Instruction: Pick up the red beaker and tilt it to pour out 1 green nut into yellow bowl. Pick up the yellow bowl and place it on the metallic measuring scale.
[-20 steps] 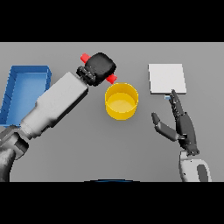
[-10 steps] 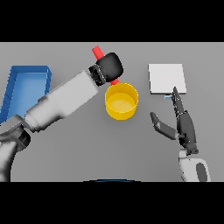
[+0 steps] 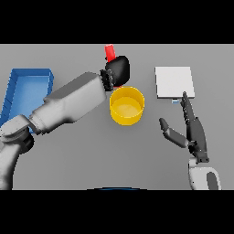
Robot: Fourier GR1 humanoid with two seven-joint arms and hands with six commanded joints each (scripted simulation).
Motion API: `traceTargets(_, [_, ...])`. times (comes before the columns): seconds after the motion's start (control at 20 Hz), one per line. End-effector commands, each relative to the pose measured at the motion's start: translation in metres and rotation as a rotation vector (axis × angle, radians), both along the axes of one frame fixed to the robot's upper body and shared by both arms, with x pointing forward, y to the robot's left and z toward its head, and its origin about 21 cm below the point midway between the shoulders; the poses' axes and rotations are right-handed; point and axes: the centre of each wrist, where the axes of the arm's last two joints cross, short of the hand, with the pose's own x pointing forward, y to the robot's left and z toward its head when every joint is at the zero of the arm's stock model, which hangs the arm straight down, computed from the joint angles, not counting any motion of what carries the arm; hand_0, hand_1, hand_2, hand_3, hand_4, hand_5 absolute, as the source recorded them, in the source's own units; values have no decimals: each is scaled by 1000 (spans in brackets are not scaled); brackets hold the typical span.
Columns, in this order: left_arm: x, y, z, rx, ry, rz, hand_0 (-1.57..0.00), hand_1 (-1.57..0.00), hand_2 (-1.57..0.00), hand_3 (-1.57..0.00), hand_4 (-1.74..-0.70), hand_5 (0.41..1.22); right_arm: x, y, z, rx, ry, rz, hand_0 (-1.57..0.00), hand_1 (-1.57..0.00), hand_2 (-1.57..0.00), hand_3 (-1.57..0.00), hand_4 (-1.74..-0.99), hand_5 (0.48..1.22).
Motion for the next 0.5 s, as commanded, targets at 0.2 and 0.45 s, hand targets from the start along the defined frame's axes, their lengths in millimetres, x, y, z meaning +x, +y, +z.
traceTargets(0.2, [-2,-26,32,101,-95,-101,-1571,-1571,-1571,-1570,-1732,1221,1,2,-2,-4,4,-8,1,1,1,1,-1138,572])
traceTargets(0.45, [24,-17,120,38,-239,-30,-1571,-1571,-1571,-1571,-1724,1221,6,8,0,2,6,-1,1,1,1,1,-1130,554])
